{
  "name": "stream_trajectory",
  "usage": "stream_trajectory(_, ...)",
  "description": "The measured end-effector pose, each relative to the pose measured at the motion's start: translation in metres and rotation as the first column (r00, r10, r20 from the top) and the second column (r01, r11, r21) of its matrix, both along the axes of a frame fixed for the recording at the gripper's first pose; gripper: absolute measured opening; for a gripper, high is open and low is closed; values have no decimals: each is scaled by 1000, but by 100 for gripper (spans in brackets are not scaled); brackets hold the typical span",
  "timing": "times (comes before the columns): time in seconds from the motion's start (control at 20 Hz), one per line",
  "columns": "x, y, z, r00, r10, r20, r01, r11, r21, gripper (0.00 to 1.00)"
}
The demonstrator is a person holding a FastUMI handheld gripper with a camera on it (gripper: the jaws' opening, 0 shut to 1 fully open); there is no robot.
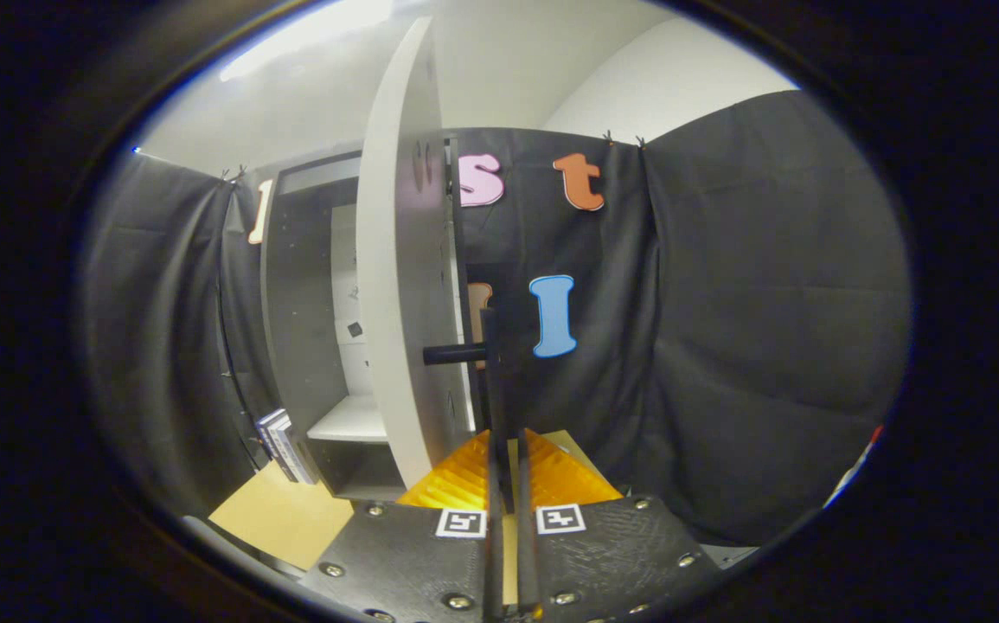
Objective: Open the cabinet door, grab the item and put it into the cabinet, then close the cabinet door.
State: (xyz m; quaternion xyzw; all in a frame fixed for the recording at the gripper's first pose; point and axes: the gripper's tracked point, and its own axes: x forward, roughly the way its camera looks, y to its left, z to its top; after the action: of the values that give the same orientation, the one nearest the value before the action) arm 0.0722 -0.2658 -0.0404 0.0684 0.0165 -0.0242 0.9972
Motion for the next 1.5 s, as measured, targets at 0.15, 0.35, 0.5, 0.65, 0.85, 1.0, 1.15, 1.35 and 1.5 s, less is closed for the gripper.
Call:
stream_trajectory(0.15,-1,-8,-1,1000,9,-5,-9,1000,3,7)
stream_trajectory(0.35,-11,-18,-5,1000,-8,-13,9,1000,16,7)
stream_trajectory(0.5,-18,-15,-2,1000,-18,-9,18,1000,11,7)
stream_trajectory(0.65,-27,-11,-1,998,-53,-20,52,999,-11,7)
stream_trajectory(0.85,-49,9,14,998,-63,13,63,998,10,7)
stream_trajectory(1.0,-57,35,10,999,-52,12,52,999,12,7)
stream_trajectory(1.15,-57,76,-8,1000,-16,-17,16,1000,-21,12)
stream_trajectory(1.35,-46,132,-30,999,38,-26,-38,999,-2,29)
stream_trajectory(1.5,-32,173,-74,992,83,-93,-81,996,22,36)
